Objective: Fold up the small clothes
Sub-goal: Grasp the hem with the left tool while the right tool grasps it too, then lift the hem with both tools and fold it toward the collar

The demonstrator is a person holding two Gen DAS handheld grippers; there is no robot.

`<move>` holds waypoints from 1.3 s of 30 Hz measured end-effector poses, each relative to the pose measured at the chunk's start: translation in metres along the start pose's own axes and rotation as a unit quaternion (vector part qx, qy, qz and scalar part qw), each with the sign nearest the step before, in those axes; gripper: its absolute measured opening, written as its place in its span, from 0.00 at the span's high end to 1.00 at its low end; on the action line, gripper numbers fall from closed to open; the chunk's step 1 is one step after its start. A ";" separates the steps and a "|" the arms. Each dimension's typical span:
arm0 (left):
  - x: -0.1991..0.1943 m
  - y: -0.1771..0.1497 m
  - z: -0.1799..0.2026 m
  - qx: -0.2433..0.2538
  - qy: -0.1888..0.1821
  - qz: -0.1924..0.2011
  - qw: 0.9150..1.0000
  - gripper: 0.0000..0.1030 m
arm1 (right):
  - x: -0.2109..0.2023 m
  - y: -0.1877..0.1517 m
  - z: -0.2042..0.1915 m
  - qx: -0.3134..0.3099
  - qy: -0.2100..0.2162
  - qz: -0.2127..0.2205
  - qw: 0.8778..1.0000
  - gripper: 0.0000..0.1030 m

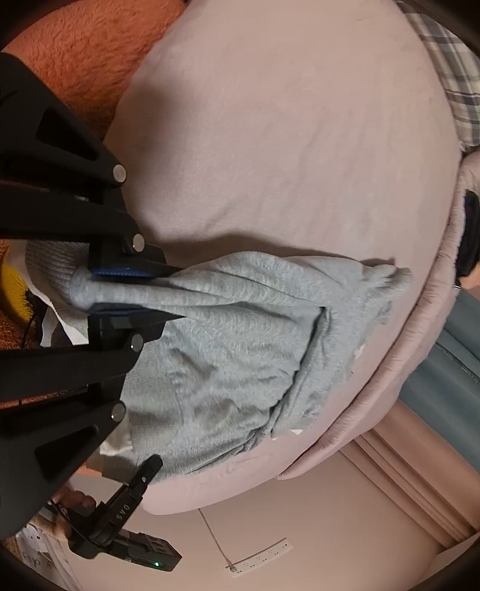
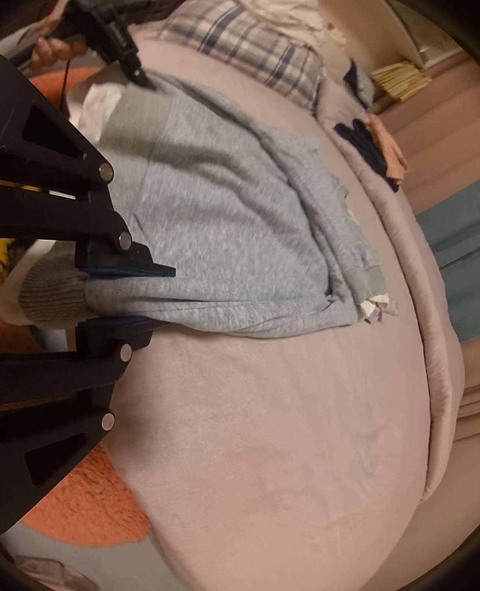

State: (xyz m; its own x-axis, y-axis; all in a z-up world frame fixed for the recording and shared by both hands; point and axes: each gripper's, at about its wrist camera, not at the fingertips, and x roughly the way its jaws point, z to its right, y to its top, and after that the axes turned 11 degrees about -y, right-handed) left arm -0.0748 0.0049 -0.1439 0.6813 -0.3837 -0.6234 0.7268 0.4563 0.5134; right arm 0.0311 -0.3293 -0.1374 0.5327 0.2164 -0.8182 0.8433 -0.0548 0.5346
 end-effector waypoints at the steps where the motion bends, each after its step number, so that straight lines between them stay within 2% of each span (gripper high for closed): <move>1: -0.004 0.000 0.002 0.001 0.000 0.007 1.000 0.90 | -0.004 0.001 0.002 0.003 0.005 0.004 1.000 0.83; 5: -0.020 0.002 0.011 0.013 -0.012 0.020 1.000 0.90 | -0.020 0.005 0.007 0.015 0.021 0.019 0.999 0.83; 13: -0.039 0.003 0.023 0.032 -0.031 0.017 0.999 0.90 | -0.046 0.011 0.011 0.020 0.053 0.048 0.997 0.84; 23: -0.051 0.010 0.027 0.045 -0.020 0.008 0.999 0.90 | -0.061 0.010 0.010 0.012 0.076 0.060 0.995 0.84; 27: -0.061 0.017 0.032 0.050 -0.023 0.011 0.998 0.90 | -0.066 0.011 0.014 0.020 0.104 0.057 0.993 0.84; 39: -0.073 0.025 0.046 0.075 -0.021 0.007 0.997 0.90 | -0.079 0.011 0.020 0.022 0.114 0.075 0.990 0.84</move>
State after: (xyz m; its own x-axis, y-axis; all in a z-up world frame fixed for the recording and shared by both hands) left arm -0.1023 0.0073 -0.0581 0.6928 -0.4134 -0.5909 0.7193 0.3378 0.6070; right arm 0.0002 -0.3666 -0.0709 0.6274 0.4160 -0.6583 0.7603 -0.1445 0.6333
